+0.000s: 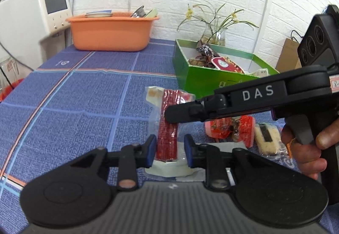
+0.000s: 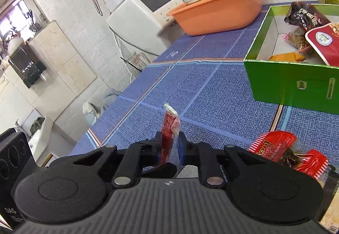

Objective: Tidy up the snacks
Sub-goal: 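Grasp the red stick snack in clear wrapper with the right tool, then carry the red stick snack up over the green box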

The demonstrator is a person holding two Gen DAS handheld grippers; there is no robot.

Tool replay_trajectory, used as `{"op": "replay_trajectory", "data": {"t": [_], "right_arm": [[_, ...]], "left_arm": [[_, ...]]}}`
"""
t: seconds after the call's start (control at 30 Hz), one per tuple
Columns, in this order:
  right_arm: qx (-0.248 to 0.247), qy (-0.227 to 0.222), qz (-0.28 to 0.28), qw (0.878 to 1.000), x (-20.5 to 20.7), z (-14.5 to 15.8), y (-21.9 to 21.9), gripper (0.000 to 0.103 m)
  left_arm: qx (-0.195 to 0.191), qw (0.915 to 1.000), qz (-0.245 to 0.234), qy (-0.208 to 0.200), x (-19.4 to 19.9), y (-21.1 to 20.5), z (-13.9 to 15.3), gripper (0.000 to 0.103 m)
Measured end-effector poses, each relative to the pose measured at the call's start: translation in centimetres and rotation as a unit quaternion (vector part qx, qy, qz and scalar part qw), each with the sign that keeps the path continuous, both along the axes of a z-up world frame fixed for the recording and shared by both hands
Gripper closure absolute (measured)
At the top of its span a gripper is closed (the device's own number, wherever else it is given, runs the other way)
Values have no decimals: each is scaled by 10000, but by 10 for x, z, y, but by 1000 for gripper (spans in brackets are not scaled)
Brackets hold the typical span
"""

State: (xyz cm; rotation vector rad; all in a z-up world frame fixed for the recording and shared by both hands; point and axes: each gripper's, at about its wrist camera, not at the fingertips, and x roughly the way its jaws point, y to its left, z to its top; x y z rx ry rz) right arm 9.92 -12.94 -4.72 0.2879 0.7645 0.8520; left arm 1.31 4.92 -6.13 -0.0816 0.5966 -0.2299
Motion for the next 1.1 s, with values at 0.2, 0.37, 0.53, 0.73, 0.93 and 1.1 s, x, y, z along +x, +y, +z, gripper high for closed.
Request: {"op": "replay_trajectory", "data": {"t": [0.2,0.37,0.53,0.73,0.93,1.1], "right_arm": [[19,-550,-209,9983,-11,19,-15,76],[17,-1228,-502,9912,-21,43,-34,76],[114,-1689,-903,9814,-18,72,-61,75],[479,-1702,-1373,9746,7,114,-103,76],[569,-1737,-1780,9669,20,127,-131,79],[512,-1765,-1970,9630,34,119,-143,79]], "left_arm": [[178,9992,-162,-318,3,-17,18,79],[254,9965,-371,-708,8,-39,42,79],[378,9907,-654,-1132,21,-69,75,80],[525,9811,-888,-1635,46,-111,114,79],[591,9738,-964,-1972,67,-150,128,82],[406,9720,-1280,-1927,90,-164,132,85]]}}
